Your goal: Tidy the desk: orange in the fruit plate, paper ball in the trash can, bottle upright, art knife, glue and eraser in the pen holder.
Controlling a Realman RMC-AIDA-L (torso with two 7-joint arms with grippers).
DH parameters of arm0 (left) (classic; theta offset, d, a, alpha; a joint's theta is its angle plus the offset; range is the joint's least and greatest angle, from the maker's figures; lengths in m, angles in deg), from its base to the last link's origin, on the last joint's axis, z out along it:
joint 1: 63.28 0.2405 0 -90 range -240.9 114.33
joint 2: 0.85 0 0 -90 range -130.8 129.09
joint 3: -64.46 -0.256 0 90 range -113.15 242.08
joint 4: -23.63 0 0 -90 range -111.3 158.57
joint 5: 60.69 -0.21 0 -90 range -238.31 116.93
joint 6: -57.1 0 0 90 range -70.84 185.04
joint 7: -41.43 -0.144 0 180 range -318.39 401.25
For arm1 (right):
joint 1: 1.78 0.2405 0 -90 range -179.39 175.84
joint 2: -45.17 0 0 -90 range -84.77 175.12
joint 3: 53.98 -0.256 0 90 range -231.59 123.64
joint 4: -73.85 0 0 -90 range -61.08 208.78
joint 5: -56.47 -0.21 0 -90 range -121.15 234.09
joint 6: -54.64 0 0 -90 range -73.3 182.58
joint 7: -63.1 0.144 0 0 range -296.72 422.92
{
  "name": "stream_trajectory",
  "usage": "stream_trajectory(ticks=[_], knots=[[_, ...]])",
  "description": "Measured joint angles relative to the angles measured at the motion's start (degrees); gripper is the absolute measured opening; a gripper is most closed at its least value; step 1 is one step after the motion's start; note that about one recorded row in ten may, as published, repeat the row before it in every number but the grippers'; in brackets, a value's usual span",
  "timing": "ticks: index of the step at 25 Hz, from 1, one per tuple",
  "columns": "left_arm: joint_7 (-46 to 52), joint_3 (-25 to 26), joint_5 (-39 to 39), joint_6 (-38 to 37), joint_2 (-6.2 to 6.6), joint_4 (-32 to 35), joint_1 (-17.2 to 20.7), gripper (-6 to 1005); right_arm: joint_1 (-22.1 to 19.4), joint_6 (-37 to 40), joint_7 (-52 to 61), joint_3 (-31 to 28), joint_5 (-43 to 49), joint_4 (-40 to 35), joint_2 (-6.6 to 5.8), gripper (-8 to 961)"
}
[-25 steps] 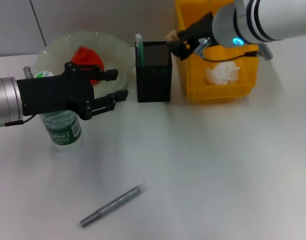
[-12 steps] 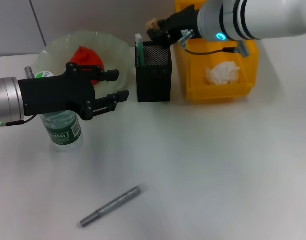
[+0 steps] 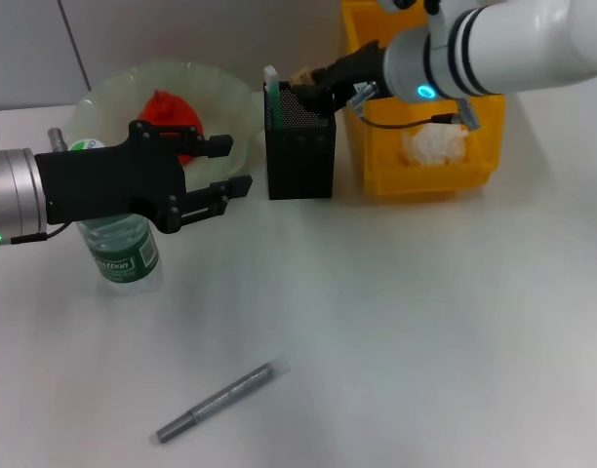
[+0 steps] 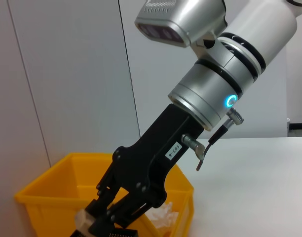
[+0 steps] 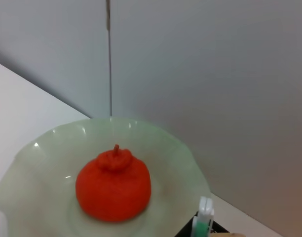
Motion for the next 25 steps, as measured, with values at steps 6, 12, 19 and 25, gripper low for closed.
stream_trajectory(ticks=[6,12,19,25], knots=[[-0.3,0.0,0.1,0.0,-0.01,0.2,0.1,462,1.8,-0.3,-2.3,0.8,-2.2,2.2,0.1,253],[-0.3,0.0,0.4,-0.4,-0.15,0.4,0.4,462,4.0,-0.2,-2.7,0.2,-2.8,6.1,-0.02,253],[-0.1,0.0,0.5,-0.1,-0.17,0.4,0.4,461,3.2,-0.6,-2.7,-0.6,-2.8,4.9,-0.05,374],[0.0,0.5,1.4,0.0,-0.25,0.3,0.4,461,-5.9,0.4,-3.0,0.8,-5.3,-9.6,-0.02,526]])
